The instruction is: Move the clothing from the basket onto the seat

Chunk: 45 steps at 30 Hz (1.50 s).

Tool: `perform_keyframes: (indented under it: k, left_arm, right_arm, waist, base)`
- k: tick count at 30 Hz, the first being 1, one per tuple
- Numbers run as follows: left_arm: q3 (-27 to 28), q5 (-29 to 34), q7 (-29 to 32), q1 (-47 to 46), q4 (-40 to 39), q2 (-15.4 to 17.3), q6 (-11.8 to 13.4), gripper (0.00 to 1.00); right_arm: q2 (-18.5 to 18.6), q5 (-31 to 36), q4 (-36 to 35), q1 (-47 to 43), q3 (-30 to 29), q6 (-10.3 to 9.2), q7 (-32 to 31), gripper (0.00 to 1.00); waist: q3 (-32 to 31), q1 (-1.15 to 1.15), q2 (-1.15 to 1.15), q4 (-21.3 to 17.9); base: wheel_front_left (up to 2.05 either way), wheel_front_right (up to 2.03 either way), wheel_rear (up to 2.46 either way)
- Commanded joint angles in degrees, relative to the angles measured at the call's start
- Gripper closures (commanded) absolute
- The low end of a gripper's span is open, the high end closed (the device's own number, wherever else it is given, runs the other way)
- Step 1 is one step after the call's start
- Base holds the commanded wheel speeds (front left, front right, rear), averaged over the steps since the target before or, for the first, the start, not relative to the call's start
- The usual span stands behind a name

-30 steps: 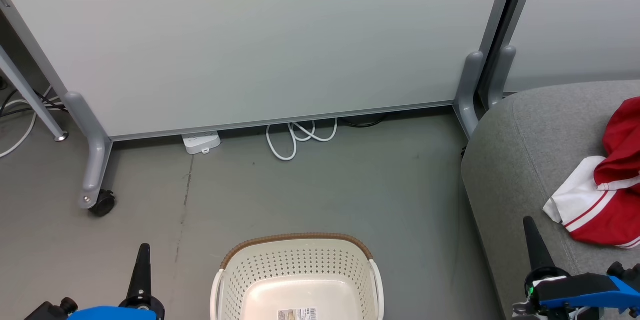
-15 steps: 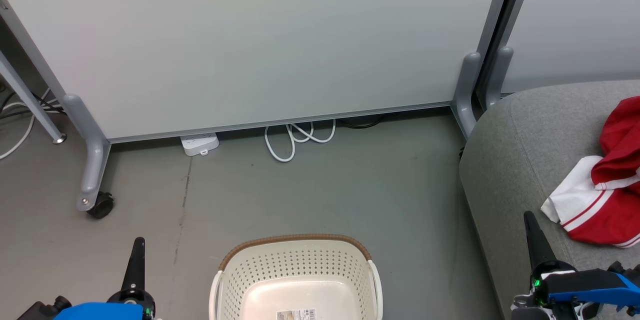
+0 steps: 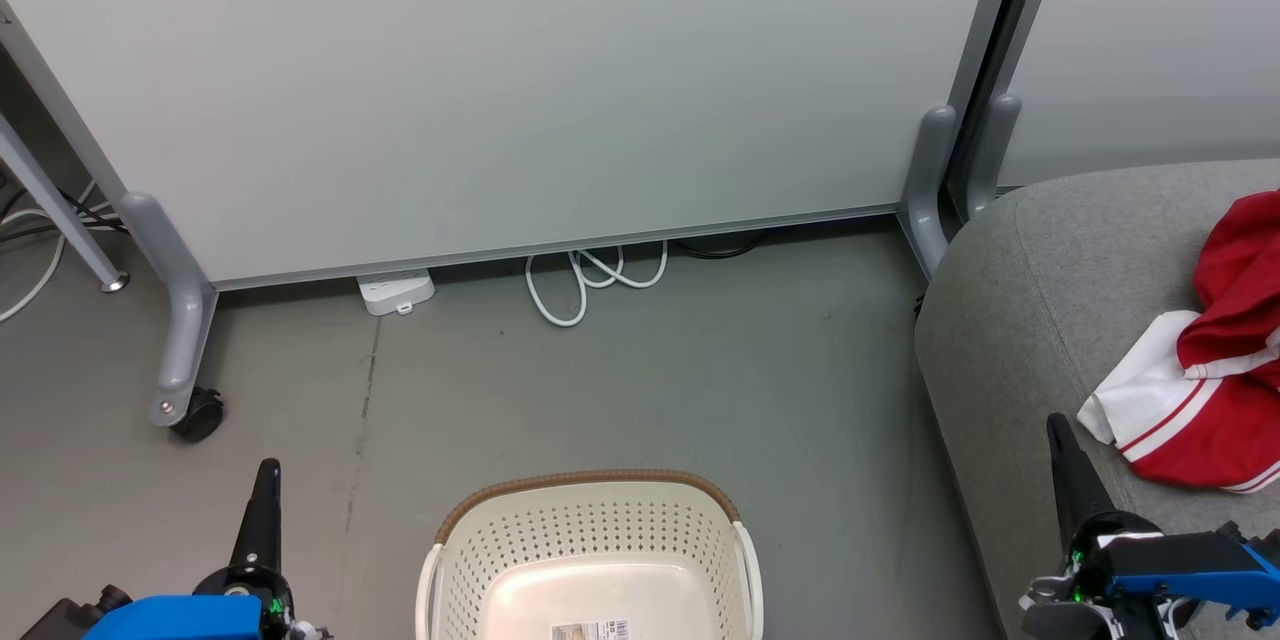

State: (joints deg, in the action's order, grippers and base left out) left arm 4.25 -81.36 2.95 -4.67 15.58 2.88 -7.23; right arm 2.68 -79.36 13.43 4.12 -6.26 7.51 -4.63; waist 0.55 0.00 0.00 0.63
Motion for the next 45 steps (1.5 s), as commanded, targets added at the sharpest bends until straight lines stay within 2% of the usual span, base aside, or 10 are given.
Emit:
perform_keyframes:
  k: [1,28,45]
  left_arm:
    - [0.5,-1.2,0.5,-1.0,-0.5,0.5,-0.4,1.00]
    - [2.1,-11.5,3.5,-1.8,-1.7,0.5,-0.4,1.00]
    - [2.2,-11.3,3.5,-1.9,-1.7,0.4,-0.4,1.00]
  right_arm:
    - [0.3,-1.4,-0.1,1.1,-0.1,-0.02,-0.3,1.00]
    - [0.3,-13.2,0.7,2.4,-0.3,-0.04,-2.1,1.00]
    - [0.3,-13.1,0.7,2.4,-0.3,-0.04,-2.0,1.00]
  waist:
    - [0.0,0.00,0.00,0.0]
    - [-0.4,0.00,0.00,-0.6]
    - [-0.4,0.00,0.00,-0.6]
  base:
    - [0.00,0.00,0.00]
    - [0.00,0.00,0.00]
    - [0.00,0.00,0.00]
